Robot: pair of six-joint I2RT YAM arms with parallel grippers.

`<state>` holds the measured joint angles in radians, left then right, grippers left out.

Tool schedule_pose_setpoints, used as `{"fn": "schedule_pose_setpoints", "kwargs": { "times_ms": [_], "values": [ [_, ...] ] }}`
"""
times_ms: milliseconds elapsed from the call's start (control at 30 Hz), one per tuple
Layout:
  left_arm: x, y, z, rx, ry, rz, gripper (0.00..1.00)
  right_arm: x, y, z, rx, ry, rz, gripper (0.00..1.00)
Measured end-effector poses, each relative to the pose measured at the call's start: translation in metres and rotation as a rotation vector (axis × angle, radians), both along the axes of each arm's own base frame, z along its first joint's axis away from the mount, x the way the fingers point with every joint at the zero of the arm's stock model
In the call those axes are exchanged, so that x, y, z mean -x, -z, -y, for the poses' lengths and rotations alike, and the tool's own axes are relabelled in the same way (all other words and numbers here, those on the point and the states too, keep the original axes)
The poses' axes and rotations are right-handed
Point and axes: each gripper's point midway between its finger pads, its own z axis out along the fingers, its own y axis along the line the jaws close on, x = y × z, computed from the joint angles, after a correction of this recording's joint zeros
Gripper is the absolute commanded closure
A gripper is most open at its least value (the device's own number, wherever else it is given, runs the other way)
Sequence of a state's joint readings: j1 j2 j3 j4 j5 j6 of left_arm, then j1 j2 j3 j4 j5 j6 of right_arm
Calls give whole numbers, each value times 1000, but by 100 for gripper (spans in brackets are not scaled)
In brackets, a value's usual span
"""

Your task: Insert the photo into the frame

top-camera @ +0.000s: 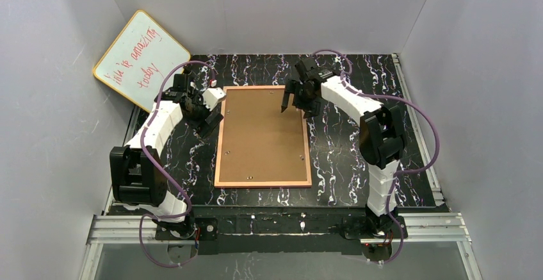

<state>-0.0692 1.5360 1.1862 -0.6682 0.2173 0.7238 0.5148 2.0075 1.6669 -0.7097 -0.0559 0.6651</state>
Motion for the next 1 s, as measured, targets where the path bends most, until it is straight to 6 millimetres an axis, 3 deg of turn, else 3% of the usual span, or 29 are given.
{"fn": "schedule_pose_setpoints", "kwargs": {
  "times_ms": [267,400,500,600,700,800,900,1000],
  "values": [
    [2,1,-2,1,-6,-8,2,-9,-14,-7,17,-36,91,1],
    [4,1,-2,7,-9,-19,2,5,-10,-11,-82,-71,81,1],
    [6,4,-2,21,-11,-36,5,19,-8,-11,-157,-94,85,1],
    [10,13,0,52,-15,-79,12,38,-17,-14,-201,-113,112,8],
    [17,25,4,95,-24,-145,22,54,-37,-42,-256,-178,175,14],
    [25,38,10,146,-32,-223,28,83,-50,-83,-316,-275,227,17],
    [34,49,15,184,-38,-285,33,117,-39,-101,-337,-331,208,20],
    [41,55,20,214,-40,-327,37,126,-17,-88,-294,-294,165,20]
  ]
}}
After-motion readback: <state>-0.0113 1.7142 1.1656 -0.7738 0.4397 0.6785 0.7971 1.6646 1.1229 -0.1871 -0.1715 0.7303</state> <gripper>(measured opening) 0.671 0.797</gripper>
